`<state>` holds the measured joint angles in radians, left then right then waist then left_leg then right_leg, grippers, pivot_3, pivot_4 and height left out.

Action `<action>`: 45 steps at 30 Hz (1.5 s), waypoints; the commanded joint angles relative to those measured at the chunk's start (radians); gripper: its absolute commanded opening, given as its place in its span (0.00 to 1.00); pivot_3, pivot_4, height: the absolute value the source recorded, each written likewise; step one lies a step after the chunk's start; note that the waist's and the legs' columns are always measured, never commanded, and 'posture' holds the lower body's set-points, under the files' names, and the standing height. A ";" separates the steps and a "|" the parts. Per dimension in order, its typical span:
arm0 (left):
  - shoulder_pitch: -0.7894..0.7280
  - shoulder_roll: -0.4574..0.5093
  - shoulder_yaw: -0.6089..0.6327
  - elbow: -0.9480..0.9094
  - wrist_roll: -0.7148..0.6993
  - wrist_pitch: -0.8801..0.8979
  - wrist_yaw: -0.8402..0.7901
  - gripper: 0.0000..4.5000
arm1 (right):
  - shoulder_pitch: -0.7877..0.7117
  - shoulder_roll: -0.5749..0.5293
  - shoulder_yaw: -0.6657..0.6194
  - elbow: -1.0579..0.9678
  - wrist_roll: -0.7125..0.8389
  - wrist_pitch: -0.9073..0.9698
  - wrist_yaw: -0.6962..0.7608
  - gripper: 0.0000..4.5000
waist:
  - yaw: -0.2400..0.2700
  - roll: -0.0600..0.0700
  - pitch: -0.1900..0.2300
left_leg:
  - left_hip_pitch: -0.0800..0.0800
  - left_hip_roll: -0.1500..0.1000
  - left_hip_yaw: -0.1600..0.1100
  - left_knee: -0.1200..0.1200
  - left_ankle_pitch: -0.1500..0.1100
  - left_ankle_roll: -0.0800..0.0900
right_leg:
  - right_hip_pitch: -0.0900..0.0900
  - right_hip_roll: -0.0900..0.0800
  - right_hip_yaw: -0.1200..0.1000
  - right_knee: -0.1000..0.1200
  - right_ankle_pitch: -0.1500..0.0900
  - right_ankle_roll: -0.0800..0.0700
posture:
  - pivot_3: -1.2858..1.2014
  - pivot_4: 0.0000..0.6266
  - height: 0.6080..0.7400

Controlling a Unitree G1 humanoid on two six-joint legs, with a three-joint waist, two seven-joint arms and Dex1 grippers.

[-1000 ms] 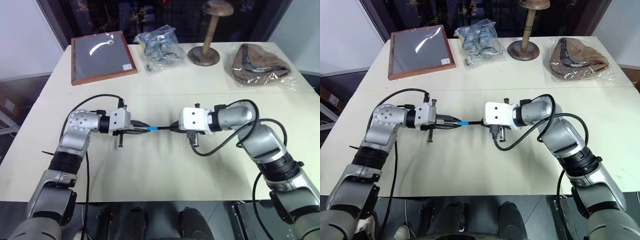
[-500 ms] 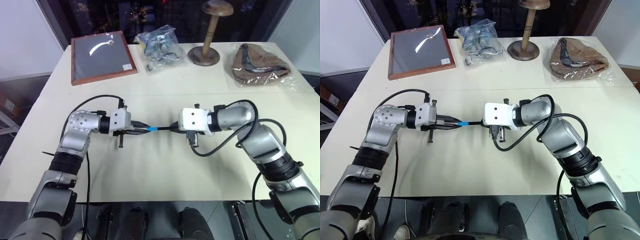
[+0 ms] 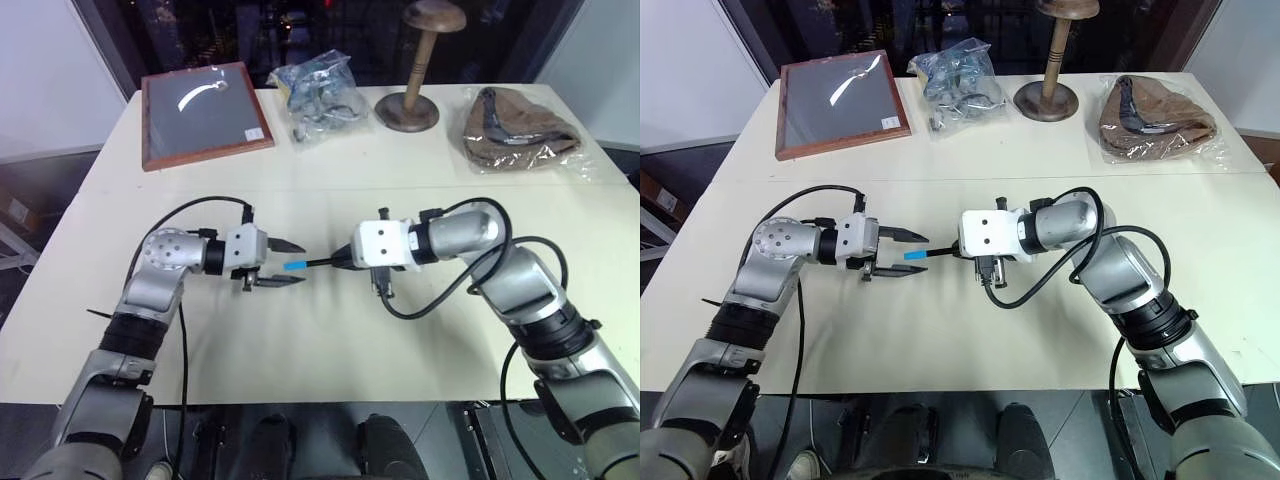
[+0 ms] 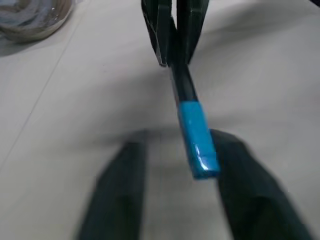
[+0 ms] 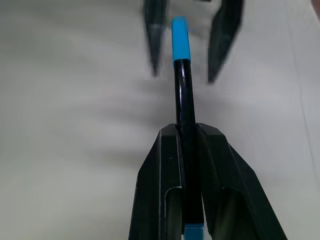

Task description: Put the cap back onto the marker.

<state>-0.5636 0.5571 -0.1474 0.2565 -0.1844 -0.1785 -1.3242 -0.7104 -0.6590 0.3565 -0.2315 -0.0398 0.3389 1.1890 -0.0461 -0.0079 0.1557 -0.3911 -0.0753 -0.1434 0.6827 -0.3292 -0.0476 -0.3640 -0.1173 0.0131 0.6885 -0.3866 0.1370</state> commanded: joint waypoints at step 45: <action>0.201 0.012 0.097 -0.457 -0.112 0.585 0.444 0.98 | 0.375 0.201 -0.477 -0.348 0.023 1.068 -0.848 0.00 | 0.004 0.001 0.000 | 0.000 -0.001 0.001 0.000 0.000 0.000 | 0.000 0.000 0.003 0.001 0.000 0.000 | 0.52 0.24 1.00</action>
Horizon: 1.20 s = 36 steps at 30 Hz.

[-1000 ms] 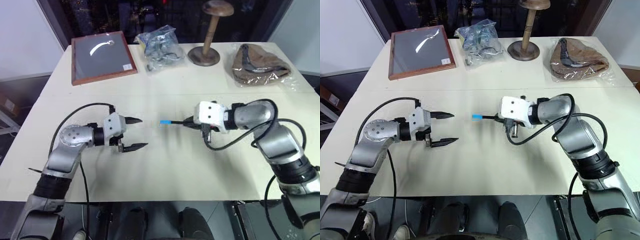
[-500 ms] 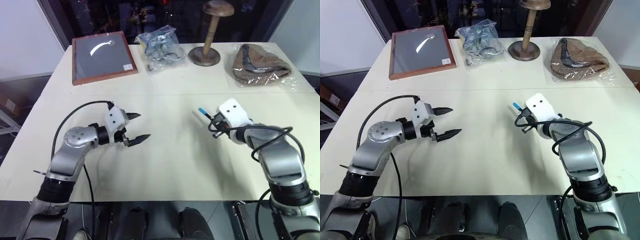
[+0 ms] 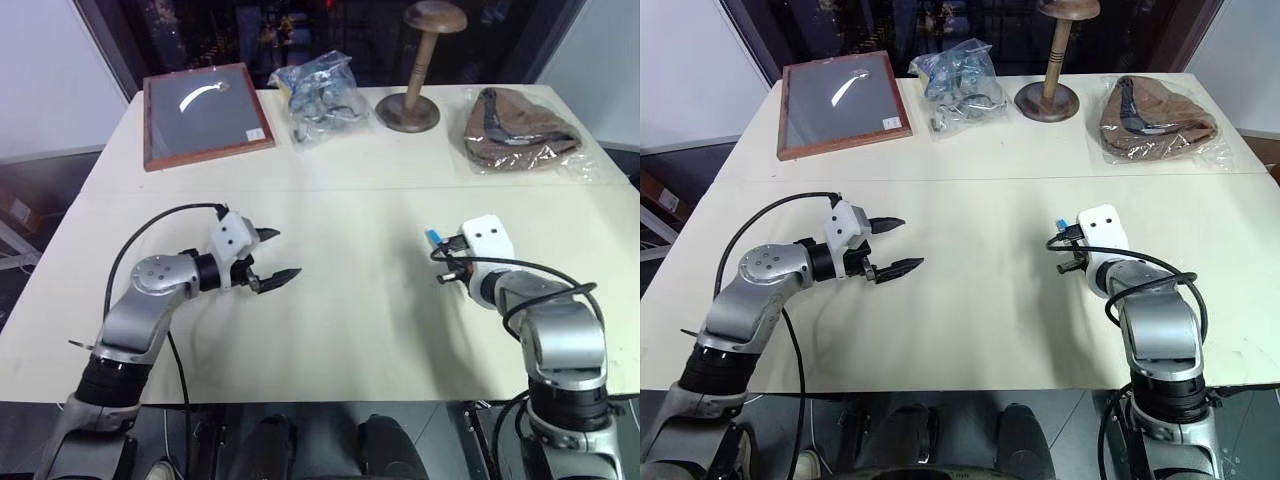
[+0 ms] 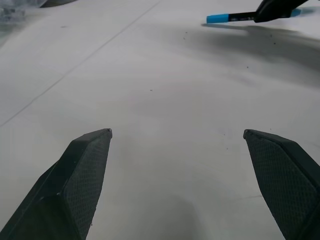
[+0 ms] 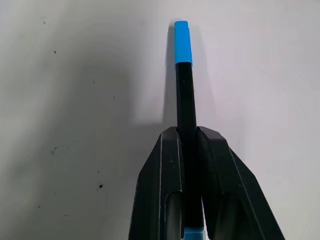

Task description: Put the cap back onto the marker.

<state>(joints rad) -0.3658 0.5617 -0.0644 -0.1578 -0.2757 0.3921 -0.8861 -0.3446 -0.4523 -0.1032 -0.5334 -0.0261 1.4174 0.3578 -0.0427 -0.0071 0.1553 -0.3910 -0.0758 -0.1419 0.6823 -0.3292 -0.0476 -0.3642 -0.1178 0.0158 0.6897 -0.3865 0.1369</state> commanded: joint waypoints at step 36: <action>-0.001 0.009 -0.006 -0.057 -0.026 0.048 0.002 1.00 | 0.023 -0.070 -0.087 -0.097 0.144 -0.024 -0.018 0.99 | 0.000 0.000 0.000 | 0.000 0.000 0.000 0.000 0.000 0.000 | 0.000 0.000 0.000 0.000 0.000 0.000 | 0.52 0.24 1.00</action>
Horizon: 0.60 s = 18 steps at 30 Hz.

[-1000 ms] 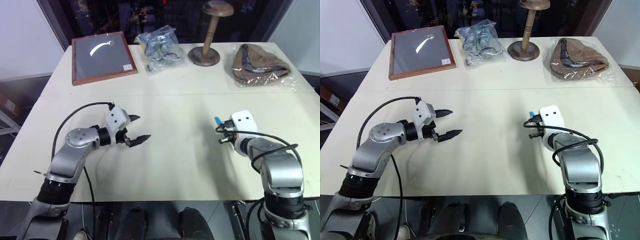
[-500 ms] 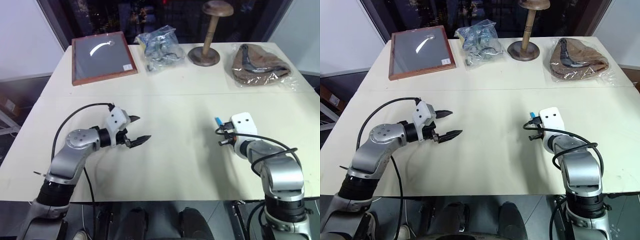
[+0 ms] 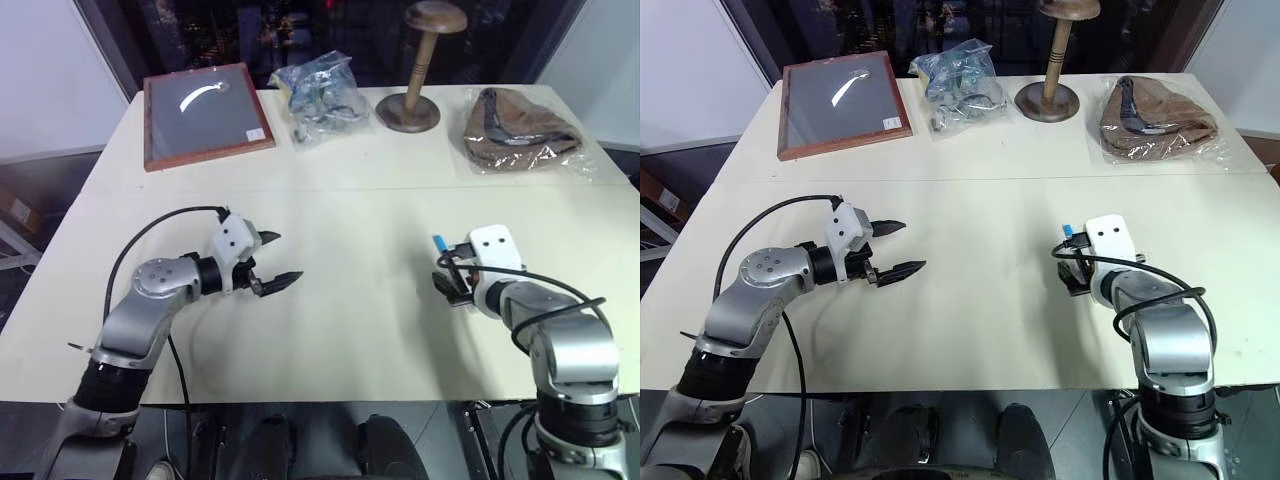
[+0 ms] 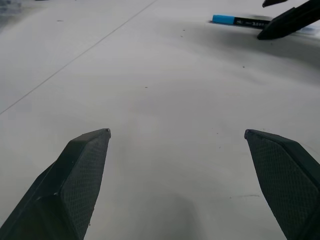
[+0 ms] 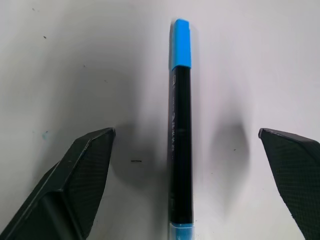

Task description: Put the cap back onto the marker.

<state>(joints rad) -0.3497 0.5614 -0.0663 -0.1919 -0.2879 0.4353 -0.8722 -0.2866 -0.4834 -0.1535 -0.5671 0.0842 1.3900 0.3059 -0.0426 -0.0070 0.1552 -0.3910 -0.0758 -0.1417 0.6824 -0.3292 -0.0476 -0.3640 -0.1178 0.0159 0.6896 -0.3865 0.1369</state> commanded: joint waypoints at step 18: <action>-0.111 0.007 -0.046 0.074 -0.022 -0.027 -0.126 1.00 | 0.099 -0.538 -0.125 -0.316 0.288 0.016 0.369 0.99 | 0.012 0.000 0.000 | 0.001 0.000 0.002 0.002 -0.001 0.003 | 0.005 0.000 -0.001 -0.004 0.000 0.000 | 0.52 0.24 1.00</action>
